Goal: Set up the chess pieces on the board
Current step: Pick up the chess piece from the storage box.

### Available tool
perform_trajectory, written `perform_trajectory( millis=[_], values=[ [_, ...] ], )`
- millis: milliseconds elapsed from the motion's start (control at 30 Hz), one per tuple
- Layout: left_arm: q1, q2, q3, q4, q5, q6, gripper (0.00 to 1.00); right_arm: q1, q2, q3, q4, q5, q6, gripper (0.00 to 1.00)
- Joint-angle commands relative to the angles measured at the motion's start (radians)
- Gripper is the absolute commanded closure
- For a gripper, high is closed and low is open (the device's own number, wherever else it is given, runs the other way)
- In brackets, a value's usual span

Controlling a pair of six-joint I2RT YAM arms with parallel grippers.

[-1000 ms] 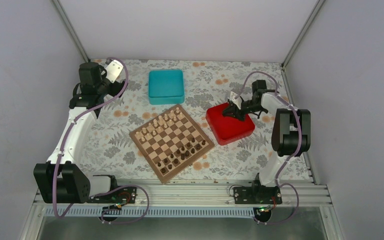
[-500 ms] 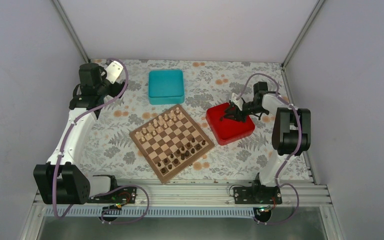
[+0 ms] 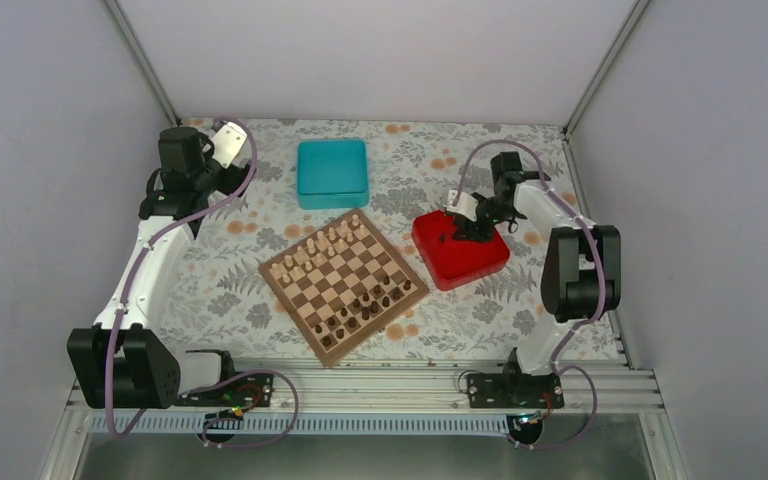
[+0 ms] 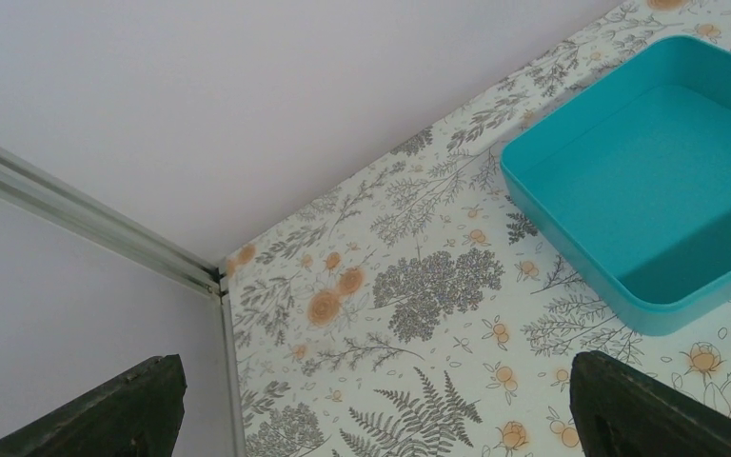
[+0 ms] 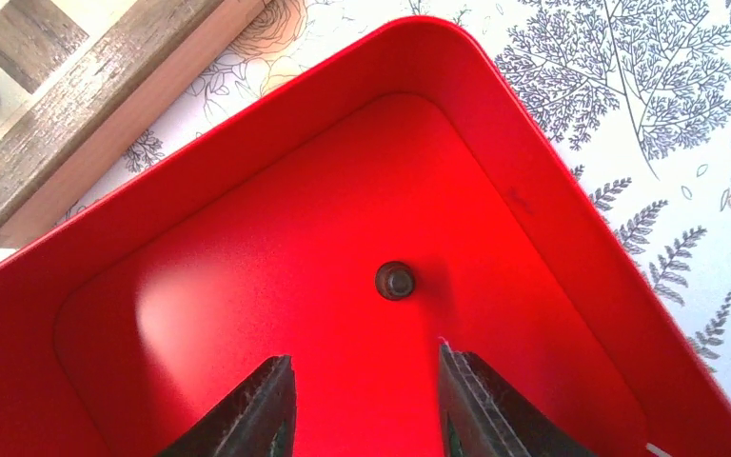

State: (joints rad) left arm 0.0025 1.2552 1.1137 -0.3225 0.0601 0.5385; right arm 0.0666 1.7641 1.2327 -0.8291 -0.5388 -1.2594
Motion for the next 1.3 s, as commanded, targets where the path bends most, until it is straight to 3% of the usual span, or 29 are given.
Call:
perform_trajectory(
  millis=[0,300,900,1133,1267],
  values=[
    [-0.004,-0.010,0.007,0.023,0.011,-0.008,0.00,0.052,0.009,0.083,-0.097,0.171,-0.030,0.60],
    [-0.003,-0.036,-0.009,0.021,0.007,-0.004,0.00,0.129,0.124,0.172,-0.117,0.278,-0.015,0.59],
    [-0.002,-0.058,-0.027,0.023,0.007,-0.002,0.00,0.173,0.241,0.207,-0.044,0.295,0.011,0.59],
    [-0.003,-0.056,-0.029,0.022,0.010,0.002,0.00,0.174,0.244,0.227,-0.058,0.269,0.016,0.76],
    [-0.003,-0.054,-0.034,0.026,0.013,0.002,0.00,0.174,0.228,0.227,-0.076,0.242,0.011,0.78]
  ],
)
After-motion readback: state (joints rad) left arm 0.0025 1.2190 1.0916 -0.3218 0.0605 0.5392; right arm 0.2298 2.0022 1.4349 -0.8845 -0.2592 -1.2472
